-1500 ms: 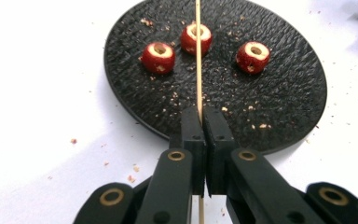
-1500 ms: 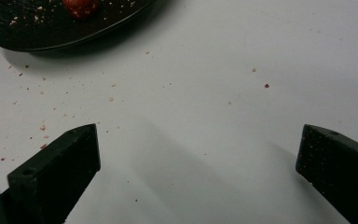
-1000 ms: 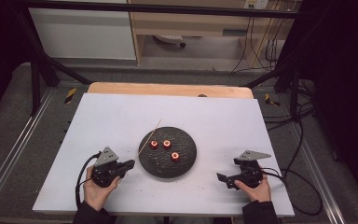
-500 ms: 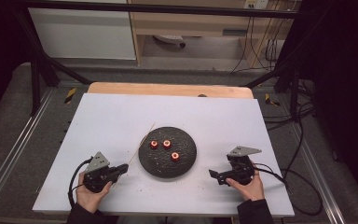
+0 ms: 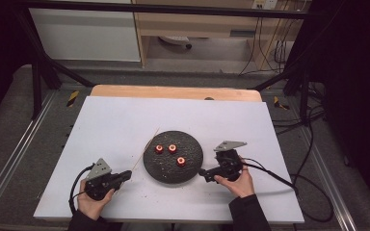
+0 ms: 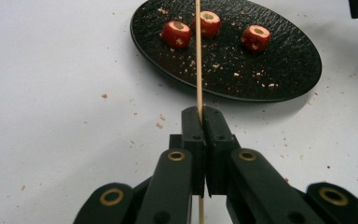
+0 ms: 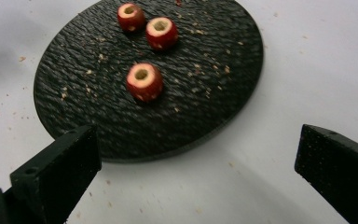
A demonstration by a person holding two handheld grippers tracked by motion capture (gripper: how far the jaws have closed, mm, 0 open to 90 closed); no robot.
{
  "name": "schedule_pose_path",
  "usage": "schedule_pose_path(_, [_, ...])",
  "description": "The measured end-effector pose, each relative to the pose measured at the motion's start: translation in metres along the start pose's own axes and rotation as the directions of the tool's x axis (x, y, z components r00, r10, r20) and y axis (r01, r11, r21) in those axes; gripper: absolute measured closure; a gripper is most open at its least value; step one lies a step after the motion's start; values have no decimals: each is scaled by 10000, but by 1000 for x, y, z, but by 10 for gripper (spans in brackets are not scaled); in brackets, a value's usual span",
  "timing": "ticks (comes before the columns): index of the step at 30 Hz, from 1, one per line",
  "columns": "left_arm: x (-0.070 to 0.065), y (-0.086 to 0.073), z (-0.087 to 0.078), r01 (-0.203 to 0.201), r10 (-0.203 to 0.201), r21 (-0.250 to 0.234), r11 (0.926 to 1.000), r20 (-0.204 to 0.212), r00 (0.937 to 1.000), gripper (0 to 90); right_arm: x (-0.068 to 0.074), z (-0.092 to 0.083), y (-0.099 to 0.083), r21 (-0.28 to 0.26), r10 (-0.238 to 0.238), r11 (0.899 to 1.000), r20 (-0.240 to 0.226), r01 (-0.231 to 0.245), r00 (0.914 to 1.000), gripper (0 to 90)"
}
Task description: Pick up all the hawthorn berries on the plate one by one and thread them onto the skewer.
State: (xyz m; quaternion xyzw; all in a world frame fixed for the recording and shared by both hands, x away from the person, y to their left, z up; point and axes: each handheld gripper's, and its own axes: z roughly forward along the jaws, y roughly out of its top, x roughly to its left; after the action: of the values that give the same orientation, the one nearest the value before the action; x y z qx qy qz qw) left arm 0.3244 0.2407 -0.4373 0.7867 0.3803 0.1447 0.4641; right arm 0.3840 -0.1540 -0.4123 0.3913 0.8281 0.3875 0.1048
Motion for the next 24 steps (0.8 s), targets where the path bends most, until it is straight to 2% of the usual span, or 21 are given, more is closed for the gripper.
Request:
schedule_pose_path(5, [1, -1, -1, -26, 26, -10, 10000, -50, 10000, 882, 16, 18, 25, 532, -411, 9977, -23, 412, 9992, 44])
schedule_pose_path(6, [1, -1, -1, -24, 24, -1, 10000, -36, 10000, 882, 16, 18, 25, 532, -411, 9977, -23, 412, 9992, 44])
schedule_pose_path(9, [1, -2, 0, 1, -1, 2, 10000, -42, 10000, 882, 24, 29, 40, 910, -554, 9943, -74, 559, 9984, 90])
schedule_pose_path(11, [1, -2, 0, -7, 7, 4, 10000, -44, 10000, 882, 25, 33, 43, 952, -640, 9934, -41, 641, 9979, 104])
schedule_pose_path(12, [1, -2, 0, -1, 1, 2, 10000, -35, 10000, 882, 28, 38, 49, 1143, -672, 9911, -65, 675, 9977, 140])
schedule_pose_path(15, [1, -2, 0, -3, 3, 18, 10000, -36, 10000, 882, 30, 44, 54, 1384, -607, 9884, -143, 621, 9981, 170])
schedule_pose_path(16, [1, -2, 0, -10, 10, 37, 10000, -38, 10000, 882, 32, 49, 58, 1650, -581, 9845, -119, 592, 9982, 205])
schedule_pose_path(21, [2, -2, 0, -18, 18, 64, 10000, -40, 10000, 882, 33, 58, 63, 2108, -546, 9759, -120, 559, 9984, 275])
schedule_pose_path(24, [2, -2, 0, -22, 23, 81, 10000, -51, 10000, 882, 33, 65, 65, 2500, -272, 9677, -235, 322, 9994, 348])
